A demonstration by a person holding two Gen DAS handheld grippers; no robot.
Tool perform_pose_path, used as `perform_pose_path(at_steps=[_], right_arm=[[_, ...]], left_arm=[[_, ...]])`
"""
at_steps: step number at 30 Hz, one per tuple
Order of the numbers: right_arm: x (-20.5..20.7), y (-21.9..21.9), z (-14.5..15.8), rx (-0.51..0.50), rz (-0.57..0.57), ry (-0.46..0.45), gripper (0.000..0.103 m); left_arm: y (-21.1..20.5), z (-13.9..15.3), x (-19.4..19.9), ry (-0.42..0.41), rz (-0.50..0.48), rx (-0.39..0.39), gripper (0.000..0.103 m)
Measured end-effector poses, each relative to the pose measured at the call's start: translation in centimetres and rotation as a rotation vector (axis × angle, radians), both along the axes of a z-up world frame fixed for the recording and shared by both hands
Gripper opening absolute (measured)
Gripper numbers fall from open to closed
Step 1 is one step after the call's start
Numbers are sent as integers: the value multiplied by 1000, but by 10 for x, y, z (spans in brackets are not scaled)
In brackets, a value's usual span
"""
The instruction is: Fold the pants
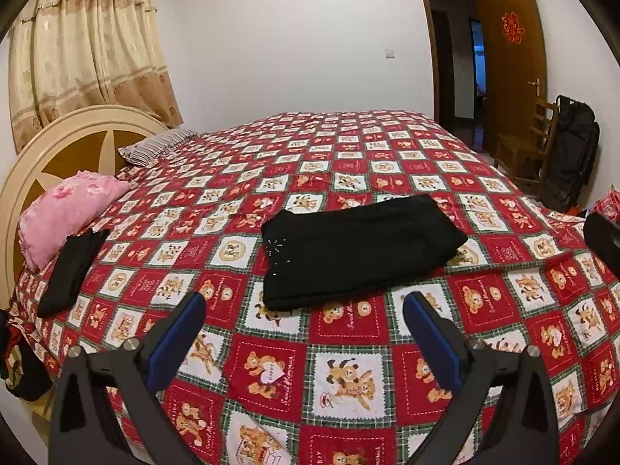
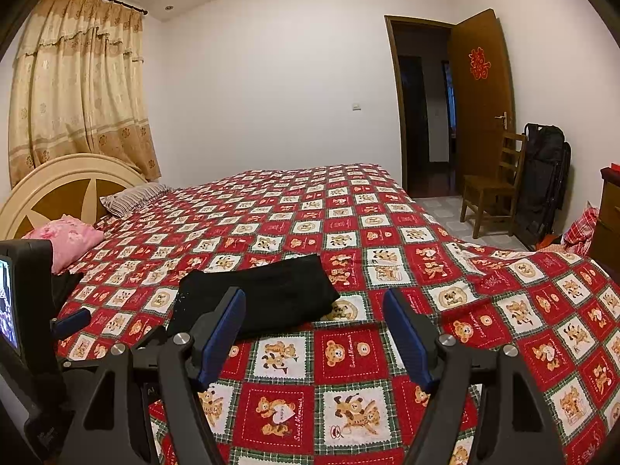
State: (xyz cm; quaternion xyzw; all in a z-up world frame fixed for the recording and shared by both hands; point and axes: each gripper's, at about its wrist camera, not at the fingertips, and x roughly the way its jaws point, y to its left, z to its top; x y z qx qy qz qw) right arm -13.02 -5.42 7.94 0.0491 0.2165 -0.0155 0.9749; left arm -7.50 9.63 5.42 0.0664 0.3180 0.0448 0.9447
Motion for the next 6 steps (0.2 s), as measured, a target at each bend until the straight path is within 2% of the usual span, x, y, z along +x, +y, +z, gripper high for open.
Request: perform_pose_path(at_steps=[6], right_arm=[[1,-1,-3,4,-9,3,75]], left_arm=[[-3,-4,3,5,-16,8,103]])
